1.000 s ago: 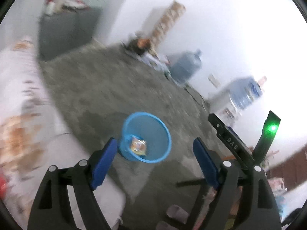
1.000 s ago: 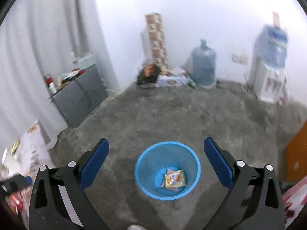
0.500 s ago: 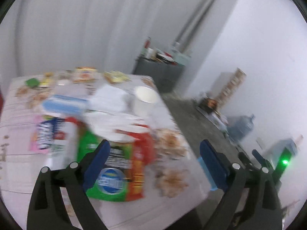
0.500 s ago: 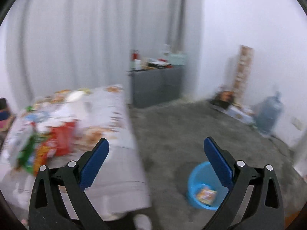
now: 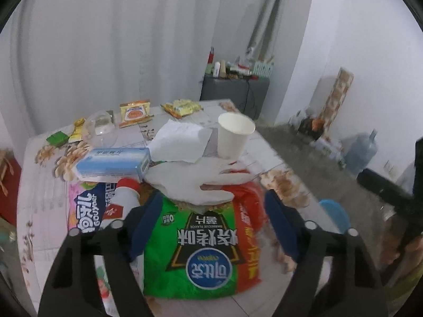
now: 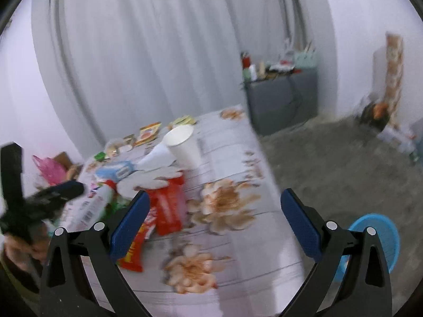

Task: Collect trash
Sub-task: 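Move both empty grippers back over the table, then grasp the white glove with the left gripper while the right grasps the red wrapper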

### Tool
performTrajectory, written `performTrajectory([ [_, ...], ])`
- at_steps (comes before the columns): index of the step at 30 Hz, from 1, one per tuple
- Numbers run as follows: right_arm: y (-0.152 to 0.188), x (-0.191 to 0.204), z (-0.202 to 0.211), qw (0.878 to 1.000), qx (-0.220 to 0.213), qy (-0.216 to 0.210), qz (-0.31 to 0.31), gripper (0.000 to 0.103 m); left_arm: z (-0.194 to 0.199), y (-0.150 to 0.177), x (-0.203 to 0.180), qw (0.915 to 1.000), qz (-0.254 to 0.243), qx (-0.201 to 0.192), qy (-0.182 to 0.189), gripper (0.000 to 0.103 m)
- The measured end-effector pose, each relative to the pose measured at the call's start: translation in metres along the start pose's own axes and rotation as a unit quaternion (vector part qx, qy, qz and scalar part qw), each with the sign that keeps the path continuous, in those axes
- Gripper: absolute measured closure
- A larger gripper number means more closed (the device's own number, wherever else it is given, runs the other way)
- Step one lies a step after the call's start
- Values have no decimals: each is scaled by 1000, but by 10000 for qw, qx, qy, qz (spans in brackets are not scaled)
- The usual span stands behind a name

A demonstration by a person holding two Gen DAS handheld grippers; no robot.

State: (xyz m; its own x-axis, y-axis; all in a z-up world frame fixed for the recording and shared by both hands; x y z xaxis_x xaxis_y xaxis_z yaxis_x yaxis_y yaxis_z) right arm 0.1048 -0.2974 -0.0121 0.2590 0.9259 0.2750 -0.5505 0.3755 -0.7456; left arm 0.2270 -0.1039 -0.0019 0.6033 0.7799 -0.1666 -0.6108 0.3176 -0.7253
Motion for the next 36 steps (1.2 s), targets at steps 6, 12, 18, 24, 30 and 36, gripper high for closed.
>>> performTrajectory([
  [6,14,27,-52,9959,729,-535,-95,27,-52,-2,4,9986,-147,425,-267,41],
  [12,31,47,-94,9851,1337,-1076,-119,33,-94,9,18,9939,-143,993,-462,46],
  [18,47,58,-130,9737,1817,-1361,-184,40,-116,15,28,9902,-160,1262,-582,54],
  [24,56,63,-140,9693,1992,-1430,-181,56,-118,14,35,9902,20,1259,-596,78],
  [30,55,61,-135,9707,1921,-1423,-233,65,-117,13,39,9907,84,1216,-606,92],
  [36,50,61,-125,9731,1832,-1381,-218,69,-109,7,41,9924,120,1071,-598,96],
])
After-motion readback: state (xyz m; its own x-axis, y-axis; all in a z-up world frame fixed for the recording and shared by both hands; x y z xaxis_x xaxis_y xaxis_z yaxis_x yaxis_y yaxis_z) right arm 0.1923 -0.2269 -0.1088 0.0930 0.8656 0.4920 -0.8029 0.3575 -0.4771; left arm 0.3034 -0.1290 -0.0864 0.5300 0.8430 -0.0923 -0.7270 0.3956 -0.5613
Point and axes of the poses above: each gripper's, at about its wrist camera, not at the fingertips, and z roughly against the way its jaws point, x to its left, y to its underside, the point moved 10 cm from there along -z, roughly the way its jaws point, and after that the axes turned 3 degrees about z, right-handed, at the moved point
